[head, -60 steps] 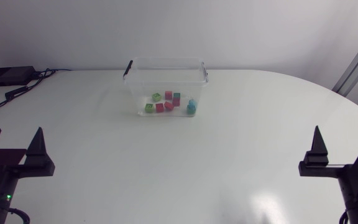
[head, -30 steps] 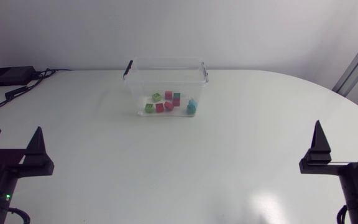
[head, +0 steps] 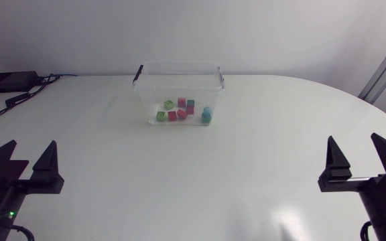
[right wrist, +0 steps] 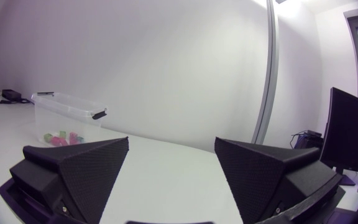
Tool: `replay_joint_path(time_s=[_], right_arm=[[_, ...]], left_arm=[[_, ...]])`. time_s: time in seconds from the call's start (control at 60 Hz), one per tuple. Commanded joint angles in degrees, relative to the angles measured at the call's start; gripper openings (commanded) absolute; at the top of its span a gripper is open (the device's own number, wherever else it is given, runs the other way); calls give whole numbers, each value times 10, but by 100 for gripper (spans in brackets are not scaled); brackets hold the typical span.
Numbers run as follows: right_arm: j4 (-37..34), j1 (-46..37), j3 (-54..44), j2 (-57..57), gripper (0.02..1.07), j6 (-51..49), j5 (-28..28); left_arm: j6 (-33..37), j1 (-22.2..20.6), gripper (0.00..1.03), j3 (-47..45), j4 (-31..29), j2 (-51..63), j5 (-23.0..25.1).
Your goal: Place the duplo bricks in the container
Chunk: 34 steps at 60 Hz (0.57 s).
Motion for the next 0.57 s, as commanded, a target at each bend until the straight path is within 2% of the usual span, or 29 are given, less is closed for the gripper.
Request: replay_joint_path(time_s=[0.0,0.367,0.55], right_arm=[[-13,-17,-14,1,102,36,-20],[-72,-84,-13,-1,102,122,-125],[-74,-86,-13,-1,102,124,-128]], left_arm=[[-27,10,99,-9,-5,-3,16],[-70,37,99,-9,-37,0,91],[-71,38,99,-9,-38,0,93]])
